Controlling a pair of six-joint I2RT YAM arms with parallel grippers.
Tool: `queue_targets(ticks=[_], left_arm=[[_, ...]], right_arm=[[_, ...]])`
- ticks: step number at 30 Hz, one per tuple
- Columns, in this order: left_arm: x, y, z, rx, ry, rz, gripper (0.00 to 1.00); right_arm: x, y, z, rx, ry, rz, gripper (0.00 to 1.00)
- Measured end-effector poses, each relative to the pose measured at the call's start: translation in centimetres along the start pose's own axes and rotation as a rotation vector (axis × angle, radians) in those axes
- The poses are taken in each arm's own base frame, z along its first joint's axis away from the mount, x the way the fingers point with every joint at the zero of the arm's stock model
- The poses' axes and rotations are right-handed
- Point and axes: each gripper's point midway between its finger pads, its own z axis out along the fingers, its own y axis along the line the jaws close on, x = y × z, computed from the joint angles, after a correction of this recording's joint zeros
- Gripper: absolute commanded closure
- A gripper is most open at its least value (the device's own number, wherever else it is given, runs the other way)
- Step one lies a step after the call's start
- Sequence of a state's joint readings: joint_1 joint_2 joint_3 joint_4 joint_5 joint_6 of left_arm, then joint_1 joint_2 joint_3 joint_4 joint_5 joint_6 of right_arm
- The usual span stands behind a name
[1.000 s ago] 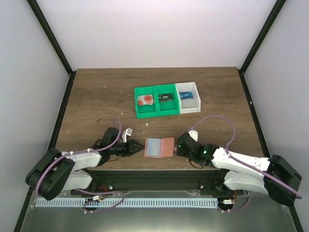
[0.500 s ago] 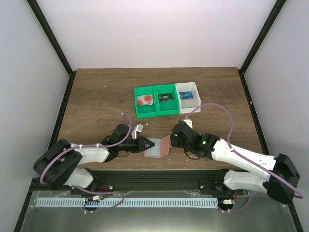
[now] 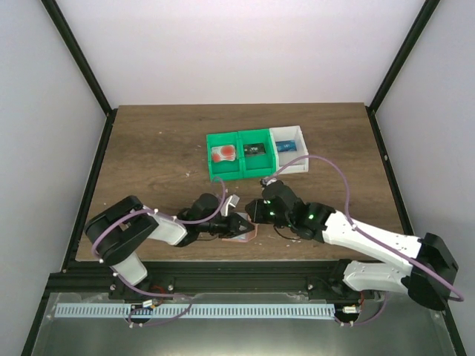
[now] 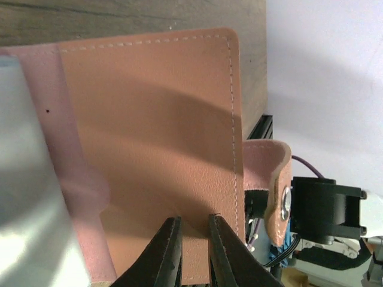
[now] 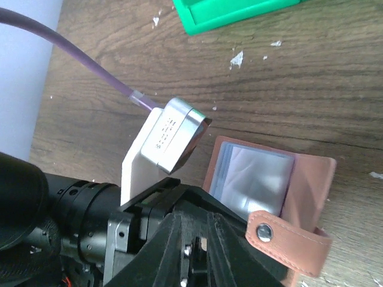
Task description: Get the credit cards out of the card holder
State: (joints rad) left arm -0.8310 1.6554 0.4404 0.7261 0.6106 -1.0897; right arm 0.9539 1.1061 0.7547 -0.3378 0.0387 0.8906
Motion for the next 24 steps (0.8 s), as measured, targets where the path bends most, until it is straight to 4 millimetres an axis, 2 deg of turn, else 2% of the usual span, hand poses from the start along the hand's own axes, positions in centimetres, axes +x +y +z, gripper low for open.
queue_targets(ticks=[7,13,17,20,24], left_arm=[[0.8,0.0,0.6,0.007,0.015,-0.004,0.84],[1.9,1.0,0.3,-0.013,0.021,-0.028,0.84],[2.7,2.0,-0.7,-0.036,0.009,-0.06,0.84],[2.8,1.4,-1.8,-0.028,-0.015,-0.066,0.76],[1.9,0.3,-3.0,-0.045,-0.066,-0.034,0.66]], right_arm=[[1.6,-0.8,2.5,0.016,0.056,-0.003,0.88],[3.6,-3.8,4.0,0.105,0.096,0.0,0.91],[4.5,-5.9,4.7,0.169,0.106,0.003,0.92],[5.3,-7.6,5.0,0.208,0.12,0.013,0.93],[6.4,-9.5,5.3,0.242,0.137,0.017,0.93]])
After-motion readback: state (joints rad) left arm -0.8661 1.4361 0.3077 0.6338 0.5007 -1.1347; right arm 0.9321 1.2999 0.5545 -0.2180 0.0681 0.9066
